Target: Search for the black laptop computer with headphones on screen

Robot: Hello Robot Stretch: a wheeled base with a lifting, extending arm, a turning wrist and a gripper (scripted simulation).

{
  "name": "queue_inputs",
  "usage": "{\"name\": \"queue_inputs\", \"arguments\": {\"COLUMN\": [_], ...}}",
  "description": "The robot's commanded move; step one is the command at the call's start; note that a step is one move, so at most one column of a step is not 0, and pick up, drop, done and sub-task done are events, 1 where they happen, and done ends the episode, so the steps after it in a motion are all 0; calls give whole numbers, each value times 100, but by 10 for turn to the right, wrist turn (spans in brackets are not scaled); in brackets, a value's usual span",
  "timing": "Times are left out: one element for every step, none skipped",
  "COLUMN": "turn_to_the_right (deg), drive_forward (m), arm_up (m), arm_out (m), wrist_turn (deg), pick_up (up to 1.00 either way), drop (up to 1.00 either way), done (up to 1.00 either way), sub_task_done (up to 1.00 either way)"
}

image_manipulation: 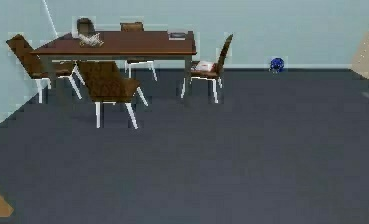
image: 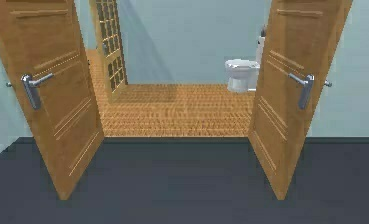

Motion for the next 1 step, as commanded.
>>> {"name": "queue_inputs", "arguments": {"turn_to_the_right": [-90], "drive_forward": [0], "arm_up": [0], "arm_out": [0], "wrist_turn": [0], "pick_up": [0], "drop": [0], "done": [0], "sub_task_done": [0]}}
